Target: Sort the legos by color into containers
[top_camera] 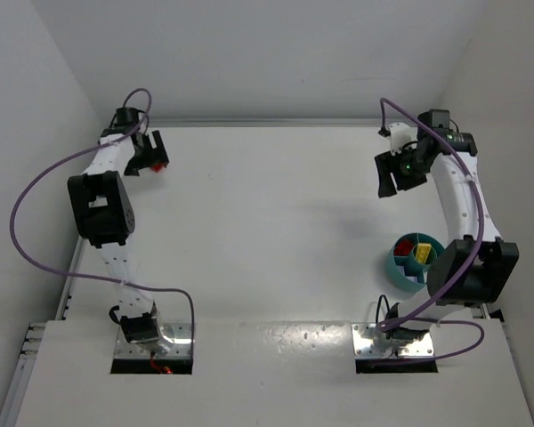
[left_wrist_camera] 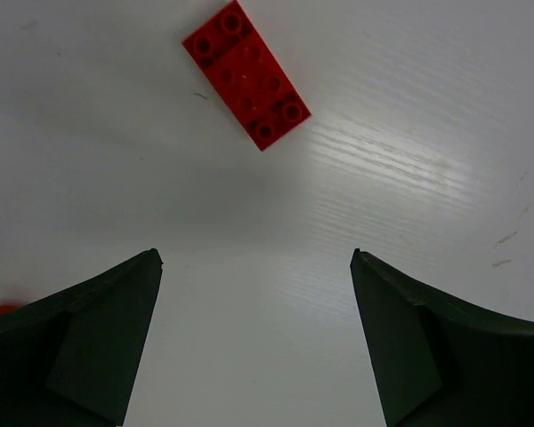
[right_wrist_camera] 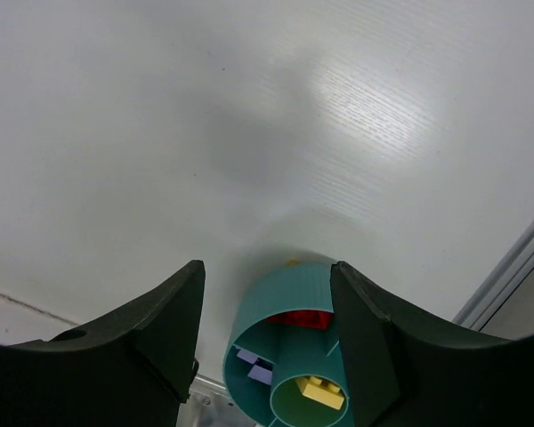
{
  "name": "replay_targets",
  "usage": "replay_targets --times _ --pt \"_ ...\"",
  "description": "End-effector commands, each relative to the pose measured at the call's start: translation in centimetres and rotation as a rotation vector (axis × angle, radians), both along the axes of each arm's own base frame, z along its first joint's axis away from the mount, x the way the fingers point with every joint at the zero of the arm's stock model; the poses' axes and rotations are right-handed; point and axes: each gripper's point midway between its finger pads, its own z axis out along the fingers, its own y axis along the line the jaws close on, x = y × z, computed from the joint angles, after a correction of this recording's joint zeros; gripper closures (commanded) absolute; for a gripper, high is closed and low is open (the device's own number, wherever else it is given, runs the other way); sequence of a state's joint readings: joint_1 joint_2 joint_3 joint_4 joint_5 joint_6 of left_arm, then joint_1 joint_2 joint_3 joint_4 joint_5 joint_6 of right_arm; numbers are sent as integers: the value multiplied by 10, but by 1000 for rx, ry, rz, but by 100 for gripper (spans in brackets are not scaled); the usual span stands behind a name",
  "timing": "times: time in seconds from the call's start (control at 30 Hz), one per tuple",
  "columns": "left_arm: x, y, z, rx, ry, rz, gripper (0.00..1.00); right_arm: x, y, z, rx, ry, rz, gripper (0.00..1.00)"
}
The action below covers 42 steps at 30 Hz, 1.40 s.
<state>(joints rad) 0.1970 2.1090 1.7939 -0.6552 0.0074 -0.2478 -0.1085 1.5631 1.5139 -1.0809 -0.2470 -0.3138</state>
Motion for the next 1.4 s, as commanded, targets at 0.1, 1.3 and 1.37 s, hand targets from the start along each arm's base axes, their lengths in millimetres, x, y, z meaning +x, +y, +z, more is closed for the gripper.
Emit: replay_targets --times 0.1,1.3,1.37 --pt "29 -24 26 105 -165 273 1 4 15 6 54 -60 19 41" --pt "61 9 -60 121 -116 585 18 5 20 -13 78 14 14 42" --pt "63 10 -58 125 -125 576 22 4 23 -10 78 15 23 43"
